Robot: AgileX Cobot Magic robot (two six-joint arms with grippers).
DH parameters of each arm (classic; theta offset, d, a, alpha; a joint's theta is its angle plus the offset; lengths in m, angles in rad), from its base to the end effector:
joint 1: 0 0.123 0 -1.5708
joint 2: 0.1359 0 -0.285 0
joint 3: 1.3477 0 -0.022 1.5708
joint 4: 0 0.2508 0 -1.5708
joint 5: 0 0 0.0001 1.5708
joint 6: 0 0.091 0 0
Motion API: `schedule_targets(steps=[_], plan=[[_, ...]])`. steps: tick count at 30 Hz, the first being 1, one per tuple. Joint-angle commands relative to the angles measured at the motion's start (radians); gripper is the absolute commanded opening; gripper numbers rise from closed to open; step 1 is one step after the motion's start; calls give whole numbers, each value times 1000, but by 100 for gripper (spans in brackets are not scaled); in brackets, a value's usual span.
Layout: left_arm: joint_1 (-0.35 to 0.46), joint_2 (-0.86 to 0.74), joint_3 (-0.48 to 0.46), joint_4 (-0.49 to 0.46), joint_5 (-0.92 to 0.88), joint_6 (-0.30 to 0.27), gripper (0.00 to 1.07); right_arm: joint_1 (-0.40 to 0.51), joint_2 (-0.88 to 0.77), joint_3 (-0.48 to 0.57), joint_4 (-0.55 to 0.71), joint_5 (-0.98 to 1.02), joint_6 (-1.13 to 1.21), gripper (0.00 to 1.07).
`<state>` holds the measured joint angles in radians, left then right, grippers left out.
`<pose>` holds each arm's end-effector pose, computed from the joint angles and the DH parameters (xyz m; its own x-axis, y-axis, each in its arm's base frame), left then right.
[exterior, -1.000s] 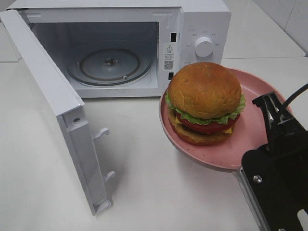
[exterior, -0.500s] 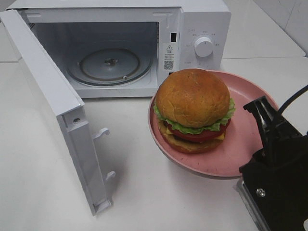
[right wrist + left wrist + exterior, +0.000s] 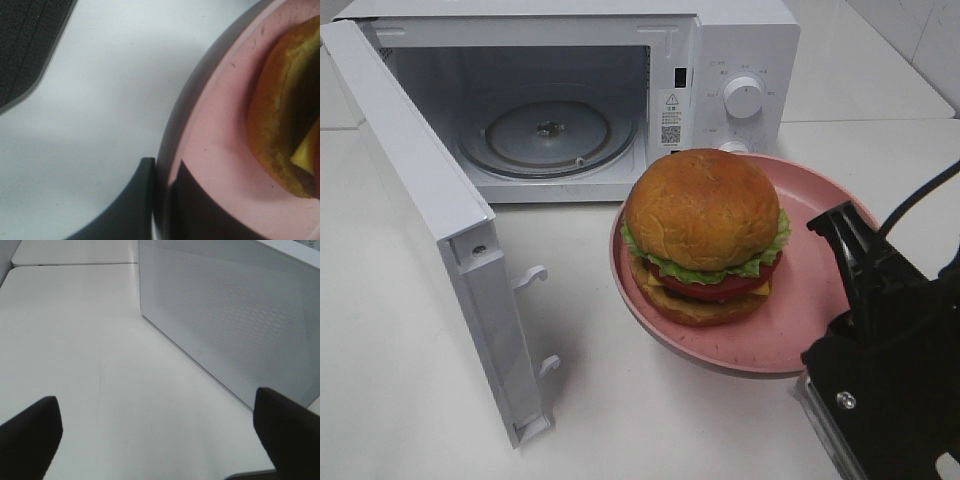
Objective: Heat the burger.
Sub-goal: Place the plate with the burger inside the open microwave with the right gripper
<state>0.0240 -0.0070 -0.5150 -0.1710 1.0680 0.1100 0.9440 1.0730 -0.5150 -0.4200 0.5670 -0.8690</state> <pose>-0.0083 -0.0138 0.2818 -0.4340 0.0163 -0.9008 0.1221 0.9917 -0.0409 0.1221 0.1346 0.2207 0.5139 -0.8578 -0.0083 -0.7056 -0.4172 -0.5728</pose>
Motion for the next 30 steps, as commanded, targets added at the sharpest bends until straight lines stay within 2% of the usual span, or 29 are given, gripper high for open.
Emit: schedule_targets(steps=[1, 4, 10, 12, 15, 17, 25, 30], plan=[[2, -7, 0, -9, 2, -3, 96, -11, 34, -40, -7, -47, -14, 0], [2, -7, 0, -9, 2, -3, 96, -65, 75, -63, 65, -52, -81, 0], [2, -7, 0, -9, 2, -3, 96, -124, 104, -83, 111, -54, -172, 0], [2, -7, 0, -9, 2, -3, 96, -175, 136, -102, 161, -54, -268, 0], [2, -7, 0, -9, 2, -3, 96, -189, 143, -108, 178, -54, -290, 0], [2, -7, 0, -9, 2, -3, 96, -233, 169, -119, 239, -71, -381, 0], [2, -7, 0, -9, 2, -3, 96, -281, 186, -122, 333, -115, -498, 0], [2, -7, 0, -9, 2, -3, 96, -305, 190, -122, 326, -134, -515, 0]])
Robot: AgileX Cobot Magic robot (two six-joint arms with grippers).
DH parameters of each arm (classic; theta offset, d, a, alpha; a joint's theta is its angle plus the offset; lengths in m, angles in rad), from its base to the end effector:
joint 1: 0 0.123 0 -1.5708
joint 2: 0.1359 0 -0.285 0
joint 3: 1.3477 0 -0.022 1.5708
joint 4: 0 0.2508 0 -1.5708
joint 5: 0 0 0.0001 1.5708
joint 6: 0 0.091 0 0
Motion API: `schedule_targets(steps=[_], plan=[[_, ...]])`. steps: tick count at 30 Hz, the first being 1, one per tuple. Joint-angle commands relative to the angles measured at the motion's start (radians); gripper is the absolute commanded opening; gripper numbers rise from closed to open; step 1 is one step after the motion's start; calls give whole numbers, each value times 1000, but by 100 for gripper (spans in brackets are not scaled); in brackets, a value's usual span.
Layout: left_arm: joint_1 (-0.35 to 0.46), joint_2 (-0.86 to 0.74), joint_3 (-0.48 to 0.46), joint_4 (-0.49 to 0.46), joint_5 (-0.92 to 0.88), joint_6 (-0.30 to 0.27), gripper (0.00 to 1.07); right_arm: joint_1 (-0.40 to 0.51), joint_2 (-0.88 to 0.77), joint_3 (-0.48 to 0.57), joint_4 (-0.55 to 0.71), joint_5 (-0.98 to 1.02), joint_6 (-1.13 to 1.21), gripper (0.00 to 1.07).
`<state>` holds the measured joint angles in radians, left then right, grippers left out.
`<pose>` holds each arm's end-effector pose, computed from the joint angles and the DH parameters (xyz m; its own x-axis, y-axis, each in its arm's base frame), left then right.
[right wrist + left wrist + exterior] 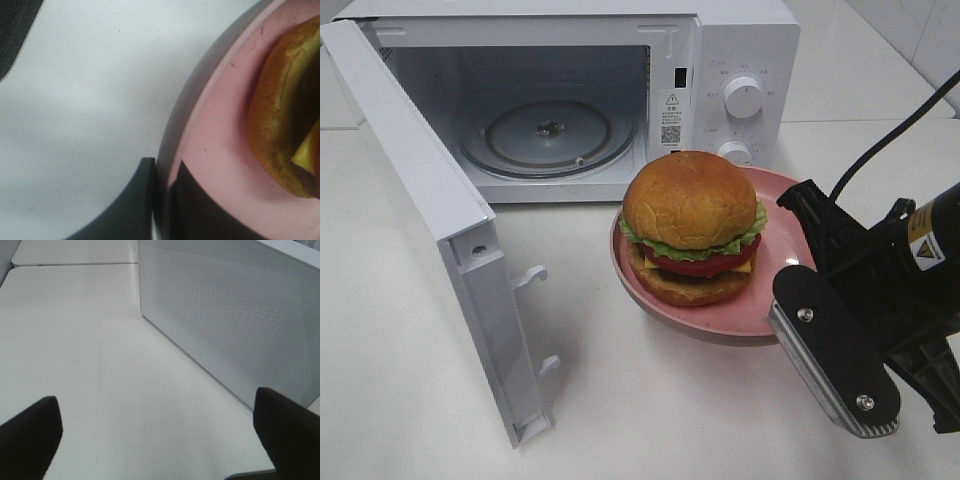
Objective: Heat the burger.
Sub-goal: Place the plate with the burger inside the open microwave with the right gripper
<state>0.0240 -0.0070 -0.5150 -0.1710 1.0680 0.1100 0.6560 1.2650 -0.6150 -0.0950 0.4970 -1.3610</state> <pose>-0.0083 -0.0138 0.2818 -0.4340 0.0163 -0.9008 0.1221 0.9917 -0.0409 0.1770 0.1310 0.2094 0.5001 -0.8657 -0.0227 -0.7595 -0.4259 -0.4918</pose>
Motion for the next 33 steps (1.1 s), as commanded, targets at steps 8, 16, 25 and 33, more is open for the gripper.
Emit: schedule_targets(steps=[8, 16, 25, 33], plan=[[2, -7, 0, -9, 2, -3, 96, -18, 54, -92, -17, -78, -23, 0], [2, -7, 0, -9, 2, -3, 96, -18, 129, -154, -6, -82, -23, 0], [2, -7, 0, -9, 2, -3, 96, -18, 230, -244, 10, -80, -23, 0], [2, -7, 0, -9, 2, -3, 96, -16, 305, -317, 113, -72, -89, 0]])
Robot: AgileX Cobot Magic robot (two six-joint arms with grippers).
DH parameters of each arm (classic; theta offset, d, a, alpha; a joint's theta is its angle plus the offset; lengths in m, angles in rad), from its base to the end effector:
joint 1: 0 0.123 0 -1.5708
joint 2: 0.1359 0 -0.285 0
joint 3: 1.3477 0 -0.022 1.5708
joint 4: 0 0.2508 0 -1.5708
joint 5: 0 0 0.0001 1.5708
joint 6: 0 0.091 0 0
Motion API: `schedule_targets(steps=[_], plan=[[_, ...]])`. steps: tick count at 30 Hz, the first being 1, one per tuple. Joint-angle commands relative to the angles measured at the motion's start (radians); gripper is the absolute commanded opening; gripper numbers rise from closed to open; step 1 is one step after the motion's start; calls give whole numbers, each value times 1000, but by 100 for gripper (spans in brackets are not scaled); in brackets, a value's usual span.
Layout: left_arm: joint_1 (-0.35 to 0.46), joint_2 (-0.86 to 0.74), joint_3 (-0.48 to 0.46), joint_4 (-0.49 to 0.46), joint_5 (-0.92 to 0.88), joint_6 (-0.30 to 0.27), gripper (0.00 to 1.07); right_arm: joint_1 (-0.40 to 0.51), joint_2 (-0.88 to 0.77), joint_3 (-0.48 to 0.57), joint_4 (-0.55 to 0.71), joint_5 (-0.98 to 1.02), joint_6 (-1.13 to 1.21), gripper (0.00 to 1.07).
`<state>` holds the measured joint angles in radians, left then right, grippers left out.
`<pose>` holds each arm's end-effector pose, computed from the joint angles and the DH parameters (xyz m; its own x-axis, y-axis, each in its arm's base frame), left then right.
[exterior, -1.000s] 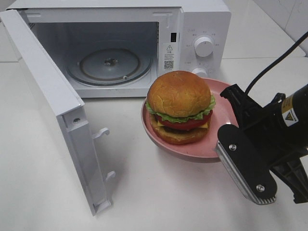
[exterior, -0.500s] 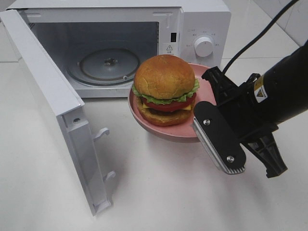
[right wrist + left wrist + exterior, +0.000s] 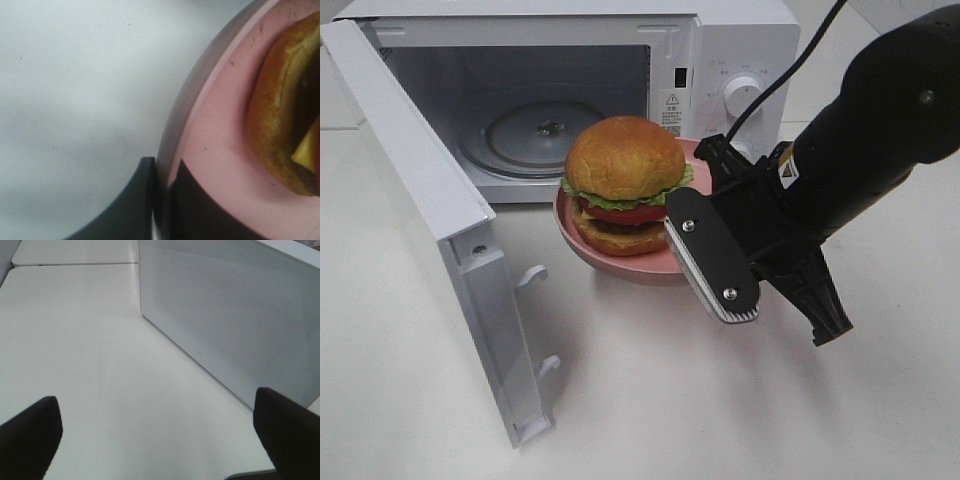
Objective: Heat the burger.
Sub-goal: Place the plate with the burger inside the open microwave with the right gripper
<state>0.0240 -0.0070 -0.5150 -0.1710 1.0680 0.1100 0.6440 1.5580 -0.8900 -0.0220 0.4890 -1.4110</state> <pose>-0.0083 -0.0138 0.2818 -0.4340 0.0163 -0.9008 0.1221 0.9917 -0.0409 0.2408 0.1796 0.2068 0.4924 -0.8684 -0.0582 -0.7779 -0.4091 -0.4769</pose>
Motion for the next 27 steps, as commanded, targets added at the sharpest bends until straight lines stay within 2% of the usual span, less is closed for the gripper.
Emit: schedule_targets(steps=[1, 16, 27], plan=[[2, -7, 0, -9, 2, -3, 96, -4, 12, -42, 40, -64, -39, 0], [2, -7, 0, -9, 2, -3, 96, -4, 160, -211, 67, -43, -109, 0], [2, -7, 0, -9, 2, -3, 96, -4, 233, -294, 90, -36, -139, 0]])
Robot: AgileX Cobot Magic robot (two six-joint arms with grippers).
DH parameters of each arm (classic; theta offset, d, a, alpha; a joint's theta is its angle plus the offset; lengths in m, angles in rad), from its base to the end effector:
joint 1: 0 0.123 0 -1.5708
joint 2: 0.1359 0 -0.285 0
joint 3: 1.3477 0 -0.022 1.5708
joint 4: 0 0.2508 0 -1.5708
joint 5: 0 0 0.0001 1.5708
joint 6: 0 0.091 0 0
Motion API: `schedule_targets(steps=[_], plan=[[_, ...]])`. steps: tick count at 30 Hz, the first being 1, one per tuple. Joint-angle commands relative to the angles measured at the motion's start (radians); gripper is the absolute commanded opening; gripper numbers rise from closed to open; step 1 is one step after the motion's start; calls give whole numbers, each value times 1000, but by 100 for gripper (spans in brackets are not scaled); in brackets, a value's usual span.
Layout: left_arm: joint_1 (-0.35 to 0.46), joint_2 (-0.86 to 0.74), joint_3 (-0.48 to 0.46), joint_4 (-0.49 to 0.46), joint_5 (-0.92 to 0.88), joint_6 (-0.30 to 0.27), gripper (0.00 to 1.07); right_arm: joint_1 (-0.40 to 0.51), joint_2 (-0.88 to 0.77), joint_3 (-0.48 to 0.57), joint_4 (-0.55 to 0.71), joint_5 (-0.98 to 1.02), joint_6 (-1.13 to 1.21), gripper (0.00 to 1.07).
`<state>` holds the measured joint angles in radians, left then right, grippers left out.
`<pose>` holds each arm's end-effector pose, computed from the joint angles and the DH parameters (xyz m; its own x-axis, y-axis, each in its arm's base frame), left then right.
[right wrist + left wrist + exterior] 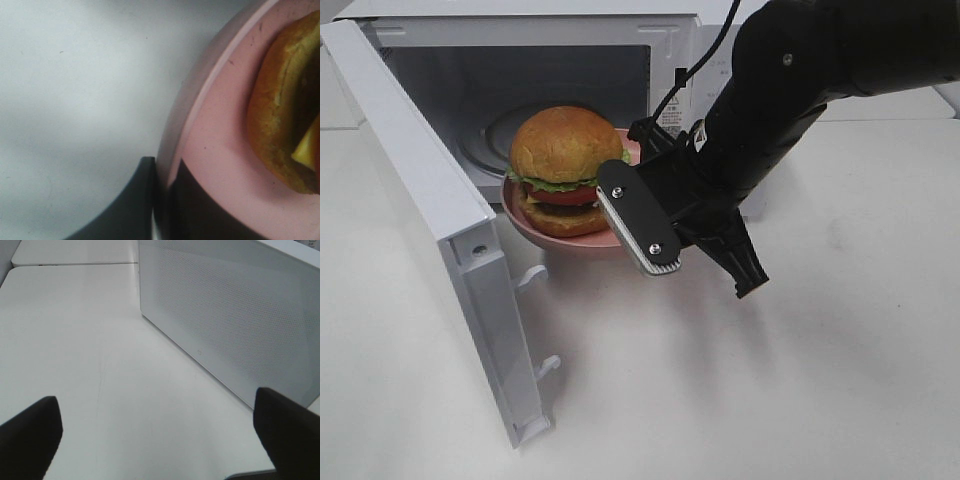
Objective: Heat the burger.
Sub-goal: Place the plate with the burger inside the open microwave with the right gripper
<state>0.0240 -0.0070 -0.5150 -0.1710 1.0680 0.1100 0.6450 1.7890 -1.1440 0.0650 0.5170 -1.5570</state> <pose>-0.0083 -0.0138 0.2818 -0.4340 0.0163 -0.9008 0.1221 0.9917 -0.0409 0.2911 0.2227 0.1962 0.5622 -0.8247 -0.0616 -0.7438 -0.4717 -0.4735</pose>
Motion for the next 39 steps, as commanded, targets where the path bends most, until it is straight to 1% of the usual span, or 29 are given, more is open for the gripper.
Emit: schedule_targets(steps=[1, 2, 5, 7, 8, 10, 13, 15, 16, 18, 20, 23, 25, 26, 30, 35, 38, 39], plan=[[2, -7, 0, -9, 2, -3, 96, -5, 9, -50, 3, -62, 9, 0], [2, -7, 0, -9, 2, -3, 96, -5, 18, -68, 3, -56, 9, 0], [2, -7, 0, -9, 2, -3, 96, -5, 24, -77, 0, -57, 9, 0], [2, -7, 0, -9, 2, -3, 96, -5, 44, -121, -7, -50, 29, 0], [2, -7, 0, -9, 2, -3, 96, -5, 44, -121, -7, -50, 29, 0], [2, -7, 0, -9, 2, -3, 96, -5, 70, -154, -8, -43, 37, 0], [2, -7, 0, -9, 2, -3, 96, -5, 79, -165, -9, -42, 37, 0], [2, -7, 0, -9, 2, -3, 96, -5, 111, -212, -9, -21, 37, 0], [2, -7, 0, -9, 2, -3, 96, -5, 111, -212, -9, -21, 37, 0], [2, -7, 0, -9, 2, -3, 96, -5, 119, -224, -15, -20, 37, 0], [2, -7, 0, -9, 2, -3, 96, -5, 146, -263, -35, -13, 37, 0], [2, -7, 0, -9, 2, -3, 96, -5, 154, -276, -35, -4, 37, 0], [2, -7, 0, -9, 2, -3, 96, -5, 190, -328, -57, 37, 43, 0], [2, -7, 0, -9, 2, -3, 96, -5, 190, -328, -57, 37, 43, 0], [2, -7, 0, -9, 2, -3, 96, -5, 230, -385, -87, 52, 109, 0], [2, -7, 0, -9, 2, -3, 96, -5, 264, -435, -90, 64, 123, 0], [2, -7, 0, -9, 2, -3, 96, -5, 297, -484, -105, 79, 150, 0], [2, -7, 0, -9, 2, -3, 96, -5, 297, -484, -105, 79, 150, 0]])
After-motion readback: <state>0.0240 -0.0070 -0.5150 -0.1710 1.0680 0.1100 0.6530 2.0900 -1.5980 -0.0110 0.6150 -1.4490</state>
